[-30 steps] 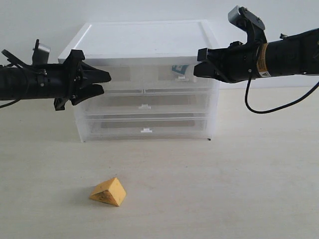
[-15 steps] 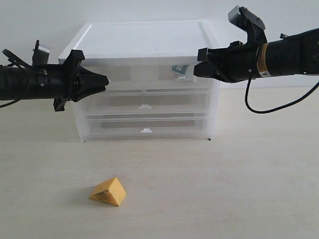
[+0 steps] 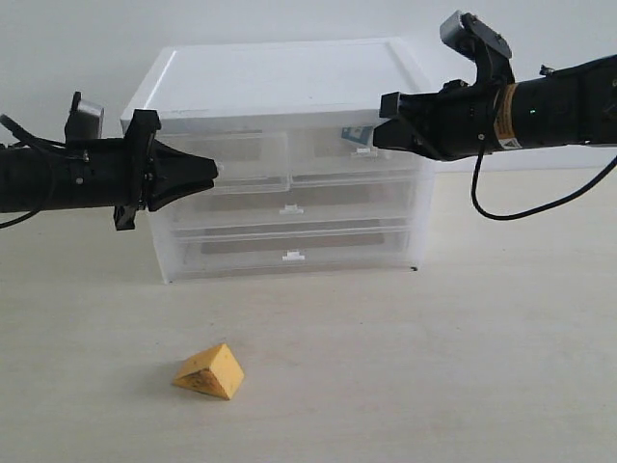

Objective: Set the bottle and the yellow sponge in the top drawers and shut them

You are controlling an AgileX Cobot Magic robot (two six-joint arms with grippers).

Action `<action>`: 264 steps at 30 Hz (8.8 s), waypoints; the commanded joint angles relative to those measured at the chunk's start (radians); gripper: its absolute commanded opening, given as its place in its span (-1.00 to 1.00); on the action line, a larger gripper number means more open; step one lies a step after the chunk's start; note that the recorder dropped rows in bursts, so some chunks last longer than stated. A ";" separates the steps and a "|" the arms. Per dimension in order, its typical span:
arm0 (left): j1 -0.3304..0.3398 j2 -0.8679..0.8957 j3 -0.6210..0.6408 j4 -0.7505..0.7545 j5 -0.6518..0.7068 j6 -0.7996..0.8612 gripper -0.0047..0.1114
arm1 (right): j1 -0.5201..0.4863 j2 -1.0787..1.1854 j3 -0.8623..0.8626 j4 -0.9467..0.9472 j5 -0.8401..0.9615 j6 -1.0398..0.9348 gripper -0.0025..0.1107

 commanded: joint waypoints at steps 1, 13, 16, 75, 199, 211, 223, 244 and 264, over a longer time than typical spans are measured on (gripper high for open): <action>0.001 -0.022 0.006 -0.002 0.055 0.027 -0.85 | 0.045 -0.007 -0.007 0.091 0.064 -0.051 -0.96; 0.001 -0.028 0.006 -0.002 0.055 0.029 -0.85 | 0.128 0.070 -0.103 0.117 0.135 -0.047 -0.96; 0.001 -0.028 0.006 -0.002 0.055 0.029 -0.85 | 0.132 0.095 -0.127 0.122 0.140 -0.039 -0.96; 0.092 -0.210 0.378 -0.002 0.125 0.236 -0.70 | 0.132 0.086 -0.205 -0.124 -0.098 0.227 -0.48; 0.100 -0.365 0.622 0.161 -0.340 0.341 0.11 | 0.607 0.010 -0.219 -0.229 0.640 0.086 0.11; 0.098 -0.365 0.581 0.112 -0.225 0.382 0.06 | 0.607 -0.193 -0.111 -0.235 0.124 0.303 -0.08; 0.098 -0.365 0.492 0.090 -0.199 0.367 -0.26 | 0.607 -0.187 0.198 -0.235 0.306 0.216 -0.96; 0.098 -0.365 0.374 0.029 -0.181 0.363 -0.36 | 0.607 -0.063 0.058 -0.235 0.676 0.088 -0.96; 0.098 -0.223 0.219 -0.002 -0.210 0.343 -0.36 | 0.491 0.064 -0.110 -0.235 0.745 0.127 -0.96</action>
